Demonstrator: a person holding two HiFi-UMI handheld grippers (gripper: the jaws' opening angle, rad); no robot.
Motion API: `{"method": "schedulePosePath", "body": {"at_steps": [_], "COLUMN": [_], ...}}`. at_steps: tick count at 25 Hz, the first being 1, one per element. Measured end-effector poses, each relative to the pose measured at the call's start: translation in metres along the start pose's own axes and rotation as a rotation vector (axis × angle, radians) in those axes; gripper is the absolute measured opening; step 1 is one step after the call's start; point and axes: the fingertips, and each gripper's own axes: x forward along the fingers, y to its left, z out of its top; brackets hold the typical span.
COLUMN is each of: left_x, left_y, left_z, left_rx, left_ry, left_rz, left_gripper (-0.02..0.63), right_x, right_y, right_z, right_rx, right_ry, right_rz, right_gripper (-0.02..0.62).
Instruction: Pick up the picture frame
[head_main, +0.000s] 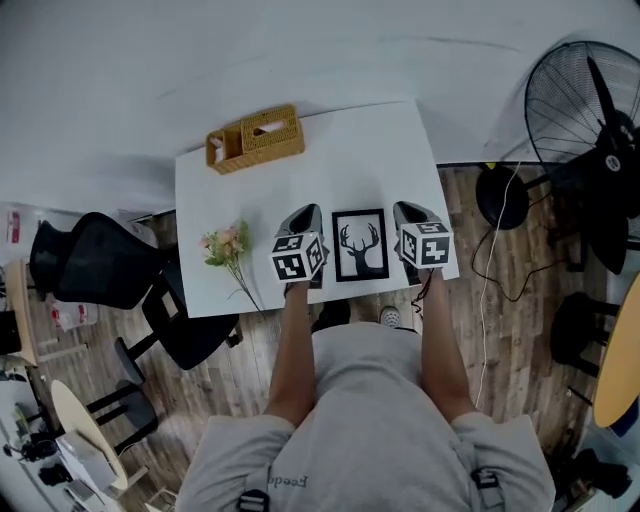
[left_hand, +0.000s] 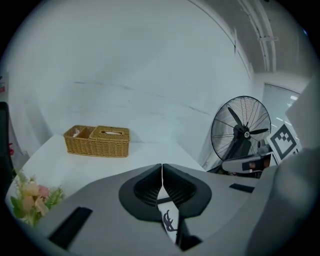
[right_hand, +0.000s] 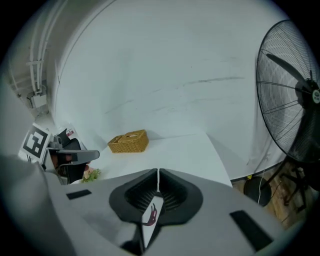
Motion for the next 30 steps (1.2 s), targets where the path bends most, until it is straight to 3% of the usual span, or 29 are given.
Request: {"method": "schedulePosePath", "body": {"at_steps": [5,9,13,17,22,30], "left_x": [0.032,0.046,0.054,0.058,0.052,0.025], "left_y": [-0.005,-0.004,-0.007,0.002,0.006,-0.009], "left_z": [0.020,0.038,0.039,0.036,0.007,-0.057], "left_rx": [0.016,0.035,0.061,0.041,-0.044,-0.060], "left_ry": [0.011,0.004,0.029,0.033,0.063,0.135], "left_rz": [-0.043,-0.079,-0.109,-0.089,-0.009,0.037], "left_gripper": [0.026,0.026,0.028,0.028,0.028,0.028], "right_x": [0.004,0.011,0.013,0.017,0.017,0.010], "right_y": [-0.021,-0.025,-0.029,-0.020,-0.003,0.009], "right_z": [-0.018,-0.029,-0.028,-0.040,-0.068,-0.101], "right_rx": [0.188,0.176,0.217,0.206,0.144,0.124], "right_ry": [-0.082,-0.026,-0.037,-0.012,0.084,0.118], "right_rz": [-0.040,-0.084,-0.110,-0.108,-0.038,0.028], "right_gripper": [0.026,0.026,0.026,0.026,0.026,0.027]}}
